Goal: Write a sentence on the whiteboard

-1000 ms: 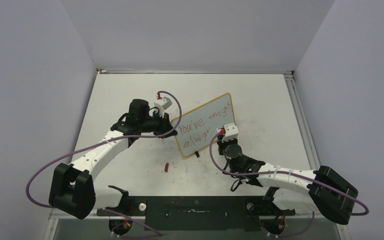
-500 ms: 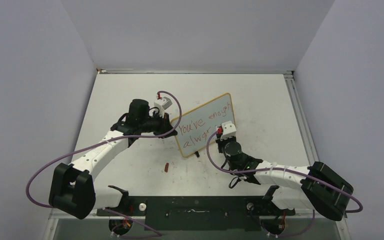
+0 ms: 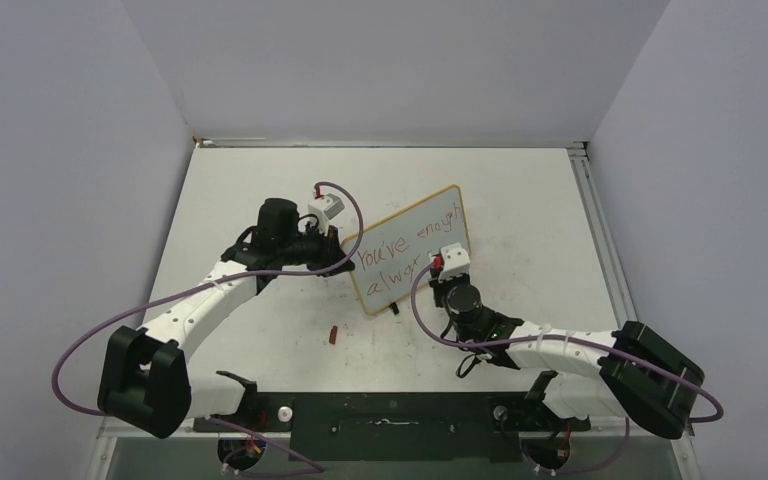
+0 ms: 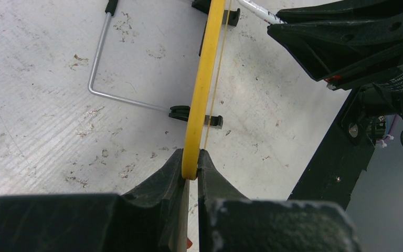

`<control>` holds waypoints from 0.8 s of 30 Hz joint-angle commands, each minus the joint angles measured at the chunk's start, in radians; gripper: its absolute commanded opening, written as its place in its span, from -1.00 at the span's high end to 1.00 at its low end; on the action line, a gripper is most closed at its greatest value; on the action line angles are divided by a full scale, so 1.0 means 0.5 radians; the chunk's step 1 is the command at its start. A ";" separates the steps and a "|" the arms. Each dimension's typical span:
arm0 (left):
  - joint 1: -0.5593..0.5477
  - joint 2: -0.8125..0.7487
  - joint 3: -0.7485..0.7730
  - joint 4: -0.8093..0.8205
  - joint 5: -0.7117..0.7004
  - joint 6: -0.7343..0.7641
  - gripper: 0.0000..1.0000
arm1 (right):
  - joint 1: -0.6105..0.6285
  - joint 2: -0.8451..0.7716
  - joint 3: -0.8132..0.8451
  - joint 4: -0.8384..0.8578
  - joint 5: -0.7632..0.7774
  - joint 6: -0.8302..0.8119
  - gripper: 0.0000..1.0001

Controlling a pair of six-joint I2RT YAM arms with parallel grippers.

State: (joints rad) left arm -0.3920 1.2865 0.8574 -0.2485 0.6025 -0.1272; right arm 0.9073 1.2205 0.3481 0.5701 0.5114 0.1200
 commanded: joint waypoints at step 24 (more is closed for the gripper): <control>-0.011 -0.002 0.030 -0.131 -0.085 0.031 1.00 | 0.047 0.056 0.001 -0.117 0.045 0.251 0.89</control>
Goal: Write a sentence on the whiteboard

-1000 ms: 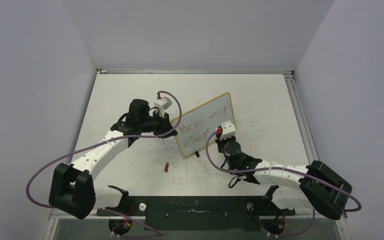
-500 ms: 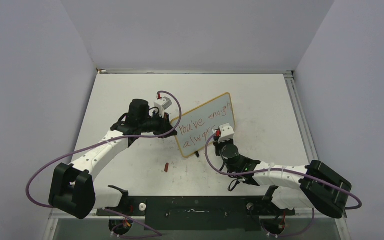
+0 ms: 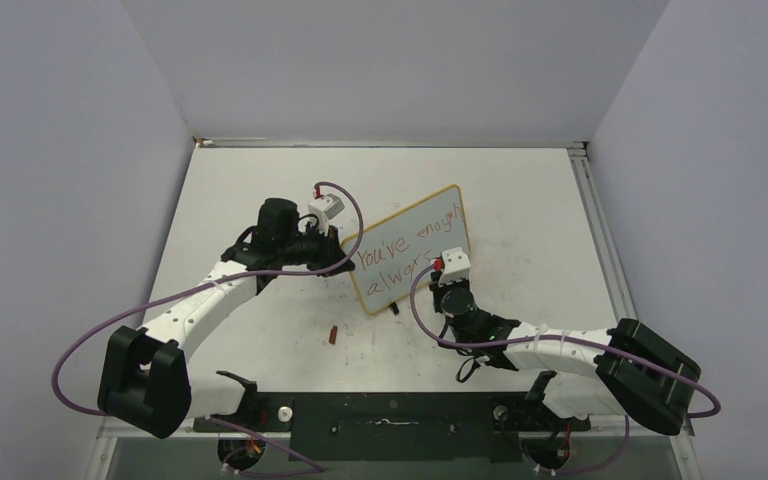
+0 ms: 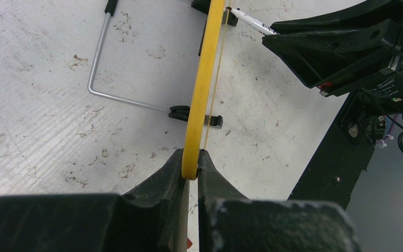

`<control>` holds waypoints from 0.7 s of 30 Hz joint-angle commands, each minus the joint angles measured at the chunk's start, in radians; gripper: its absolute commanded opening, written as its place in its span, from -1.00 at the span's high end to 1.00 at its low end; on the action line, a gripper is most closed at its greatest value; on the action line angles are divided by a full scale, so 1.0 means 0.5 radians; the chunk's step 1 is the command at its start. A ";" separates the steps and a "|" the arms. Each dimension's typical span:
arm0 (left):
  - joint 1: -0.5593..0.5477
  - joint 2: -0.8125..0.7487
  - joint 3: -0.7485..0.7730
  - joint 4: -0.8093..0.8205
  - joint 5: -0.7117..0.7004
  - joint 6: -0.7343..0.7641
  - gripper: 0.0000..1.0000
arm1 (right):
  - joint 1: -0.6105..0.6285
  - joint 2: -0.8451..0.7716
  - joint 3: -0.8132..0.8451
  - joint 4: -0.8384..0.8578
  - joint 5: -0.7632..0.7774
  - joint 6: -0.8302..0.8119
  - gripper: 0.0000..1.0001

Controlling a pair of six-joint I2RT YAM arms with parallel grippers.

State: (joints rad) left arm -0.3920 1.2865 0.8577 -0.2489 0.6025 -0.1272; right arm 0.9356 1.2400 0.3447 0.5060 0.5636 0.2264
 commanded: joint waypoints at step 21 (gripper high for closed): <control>-0.013 -0.009 0.028 -0.131 -0.085 0.030 1.00 | 0.077 -0.238 -0.008 -0.162 0.182 0.066 0.89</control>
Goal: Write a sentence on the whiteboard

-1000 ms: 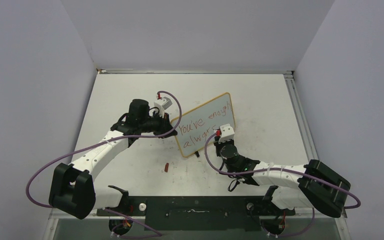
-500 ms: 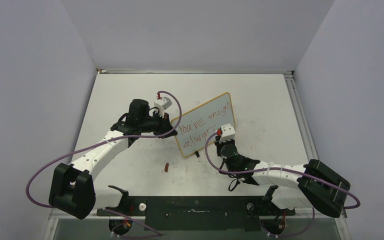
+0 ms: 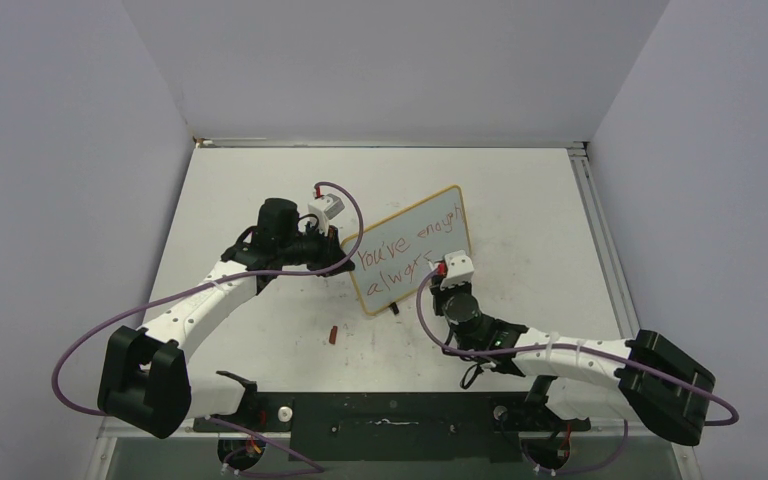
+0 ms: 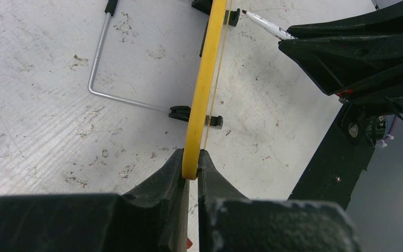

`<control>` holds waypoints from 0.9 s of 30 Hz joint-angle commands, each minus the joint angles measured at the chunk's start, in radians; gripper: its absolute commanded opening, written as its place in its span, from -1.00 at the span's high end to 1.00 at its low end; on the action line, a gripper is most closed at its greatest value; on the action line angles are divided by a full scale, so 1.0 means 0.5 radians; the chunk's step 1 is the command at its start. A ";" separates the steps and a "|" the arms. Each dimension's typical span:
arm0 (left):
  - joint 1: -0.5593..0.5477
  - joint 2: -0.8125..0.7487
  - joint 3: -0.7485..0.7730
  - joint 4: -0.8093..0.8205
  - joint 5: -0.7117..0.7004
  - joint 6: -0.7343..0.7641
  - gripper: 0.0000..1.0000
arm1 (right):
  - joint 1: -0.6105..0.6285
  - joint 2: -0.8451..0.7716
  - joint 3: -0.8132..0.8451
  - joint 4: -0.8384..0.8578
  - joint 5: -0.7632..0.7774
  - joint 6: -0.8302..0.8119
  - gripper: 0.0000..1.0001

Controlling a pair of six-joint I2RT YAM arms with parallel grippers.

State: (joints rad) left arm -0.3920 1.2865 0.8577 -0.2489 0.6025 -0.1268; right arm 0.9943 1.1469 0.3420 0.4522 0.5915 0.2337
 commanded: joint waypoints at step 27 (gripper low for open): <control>-0.014 -0.016 0.031 -0.131 -0.085 0.033 1.00 | -0.191 0.237 0.058 0.176 -0.112 -0.037 0.89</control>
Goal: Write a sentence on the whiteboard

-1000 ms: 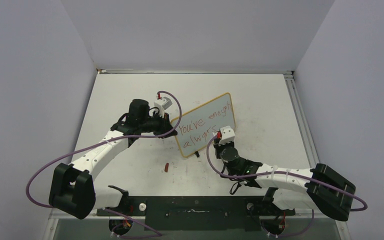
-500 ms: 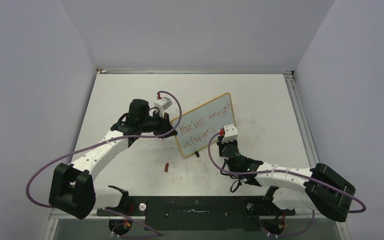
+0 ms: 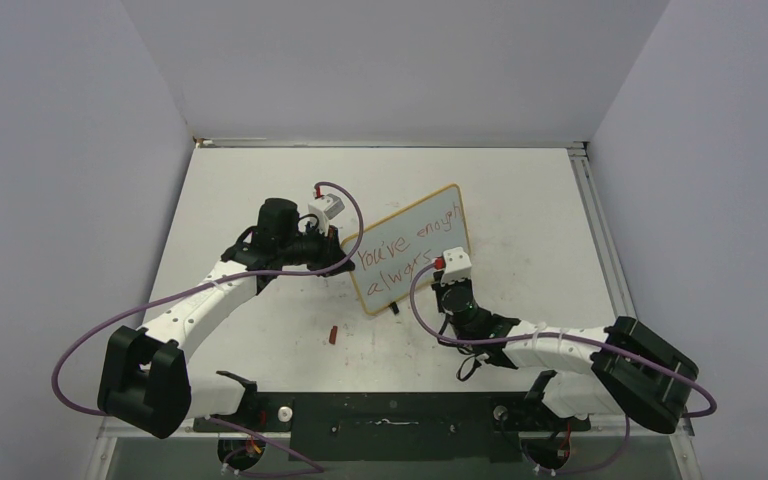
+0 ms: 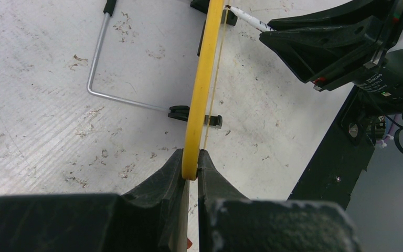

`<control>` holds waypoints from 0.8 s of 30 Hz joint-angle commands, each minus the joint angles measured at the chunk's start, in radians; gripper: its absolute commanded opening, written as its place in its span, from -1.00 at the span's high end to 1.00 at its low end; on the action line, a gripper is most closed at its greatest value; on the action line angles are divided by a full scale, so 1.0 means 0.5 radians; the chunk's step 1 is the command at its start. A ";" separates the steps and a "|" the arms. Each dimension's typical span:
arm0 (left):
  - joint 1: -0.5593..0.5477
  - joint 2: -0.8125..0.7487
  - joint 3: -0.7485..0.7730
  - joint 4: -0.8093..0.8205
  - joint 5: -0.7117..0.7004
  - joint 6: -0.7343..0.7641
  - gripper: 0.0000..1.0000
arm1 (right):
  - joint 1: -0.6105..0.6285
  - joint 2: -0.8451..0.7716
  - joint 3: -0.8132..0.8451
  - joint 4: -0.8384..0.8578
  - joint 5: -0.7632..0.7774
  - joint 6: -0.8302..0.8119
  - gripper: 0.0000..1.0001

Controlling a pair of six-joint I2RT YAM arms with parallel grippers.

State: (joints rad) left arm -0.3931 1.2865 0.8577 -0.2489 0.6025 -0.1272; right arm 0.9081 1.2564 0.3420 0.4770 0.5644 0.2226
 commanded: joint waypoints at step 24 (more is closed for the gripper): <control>-0.015 -0.031 0.026 -0.131 -0.094 0.024 1.00 | 0.242 -0.283 0.070 0.091 -0.187 -0.120 0.89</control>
State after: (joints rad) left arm -0.3943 1.2846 0.8577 -0.2489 0.5991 -0.1272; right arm 1.0222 1.0904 0.3420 0.4400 0.4660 0.1860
